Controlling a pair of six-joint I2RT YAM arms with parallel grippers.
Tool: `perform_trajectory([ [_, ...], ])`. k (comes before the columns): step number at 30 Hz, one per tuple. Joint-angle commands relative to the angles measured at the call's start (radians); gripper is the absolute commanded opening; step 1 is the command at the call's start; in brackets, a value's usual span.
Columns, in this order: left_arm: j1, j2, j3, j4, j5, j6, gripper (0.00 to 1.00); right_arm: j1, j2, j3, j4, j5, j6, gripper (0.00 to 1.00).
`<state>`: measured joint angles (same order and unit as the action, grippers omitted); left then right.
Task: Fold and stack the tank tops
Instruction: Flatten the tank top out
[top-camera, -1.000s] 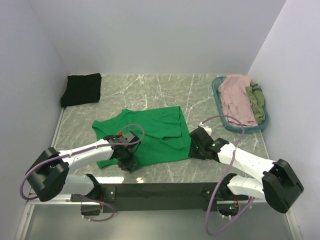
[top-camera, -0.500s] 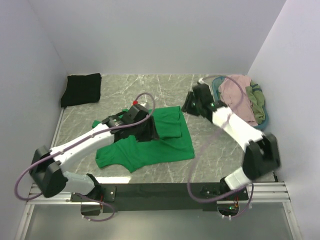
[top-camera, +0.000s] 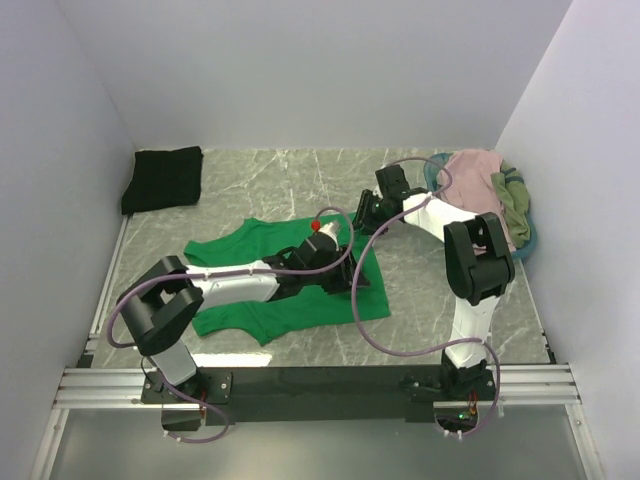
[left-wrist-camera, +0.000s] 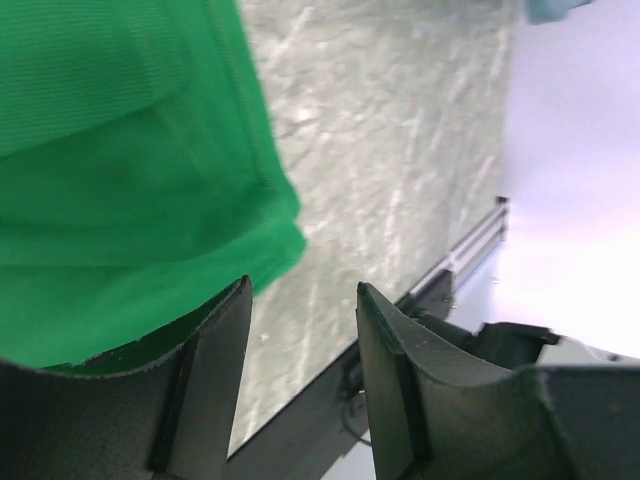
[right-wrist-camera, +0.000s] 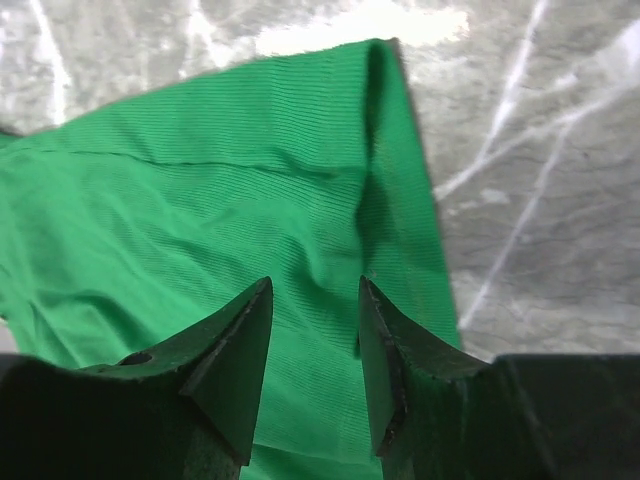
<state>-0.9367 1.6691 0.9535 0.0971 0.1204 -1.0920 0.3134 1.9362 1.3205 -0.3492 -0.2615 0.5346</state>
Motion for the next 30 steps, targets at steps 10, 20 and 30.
perform_trajectory([
  [10, -0.039, 0.075, -0.048, 0.174, 0.035, -0.089, 0.52, -0.002, 0.063, 0.066, 0.046, 0.016, 0.025, 0.47],
  [20, -0.042, 0.026, -0.055, 0.029, -0.054, -0.092, 0.52, -0.013, 0.083, 0.077, 0.076, 0.007, 0.045, 0.19],
  [30, -0.04, -0.008, -0.102, -0.01, -0.09, -0.106, 0.52, -0.039, 0.064, 0.106, 0.053, 0.034, 0.039, 0.0],
])
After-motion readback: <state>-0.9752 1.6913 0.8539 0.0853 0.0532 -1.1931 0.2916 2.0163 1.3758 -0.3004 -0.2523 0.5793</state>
